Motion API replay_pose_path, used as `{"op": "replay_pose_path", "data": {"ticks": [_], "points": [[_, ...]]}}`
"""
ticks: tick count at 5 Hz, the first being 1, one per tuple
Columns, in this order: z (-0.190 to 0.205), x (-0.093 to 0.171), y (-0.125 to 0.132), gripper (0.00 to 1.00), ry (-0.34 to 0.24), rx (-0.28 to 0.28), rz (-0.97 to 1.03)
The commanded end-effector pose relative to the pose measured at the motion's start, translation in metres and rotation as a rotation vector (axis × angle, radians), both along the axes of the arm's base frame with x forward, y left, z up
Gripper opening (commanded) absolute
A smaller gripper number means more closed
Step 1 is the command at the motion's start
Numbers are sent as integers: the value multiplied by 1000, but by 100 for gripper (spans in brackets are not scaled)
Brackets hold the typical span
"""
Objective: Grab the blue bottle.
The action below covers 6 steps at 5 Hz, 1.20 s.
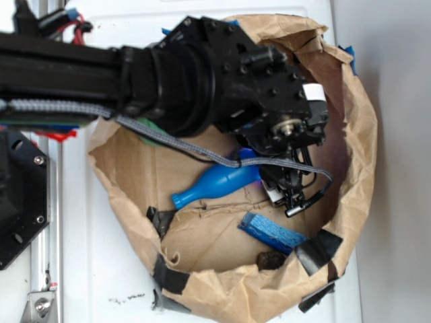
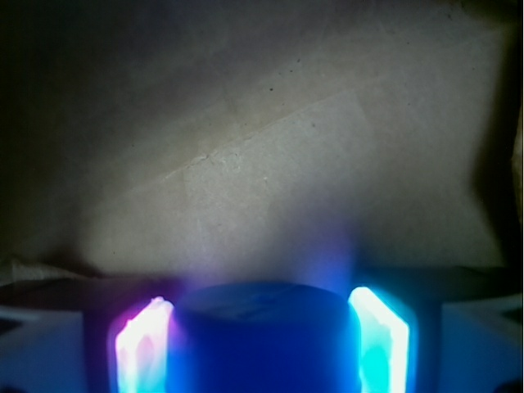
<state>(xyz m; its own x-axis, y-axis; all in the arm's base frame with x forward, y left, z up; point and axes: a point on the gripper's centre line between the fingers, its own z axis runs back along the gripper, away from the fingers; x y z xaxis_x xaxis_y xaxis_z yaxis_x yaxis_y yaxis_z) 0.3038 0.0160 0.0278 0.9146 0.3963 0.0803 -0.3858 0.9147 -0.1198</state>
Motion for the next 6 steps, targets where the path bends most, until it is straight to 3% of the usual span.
{"op": "replay_pose_path", "data": {"ticks": [1,3,5,6], "points": [[28,3,8,0,-40,14,-18],[88,-13,23,0,-74,-36,-15],[135,-21,30,0,-16,31,-65],[148,-24,21,0,-29,44,-121]]}}
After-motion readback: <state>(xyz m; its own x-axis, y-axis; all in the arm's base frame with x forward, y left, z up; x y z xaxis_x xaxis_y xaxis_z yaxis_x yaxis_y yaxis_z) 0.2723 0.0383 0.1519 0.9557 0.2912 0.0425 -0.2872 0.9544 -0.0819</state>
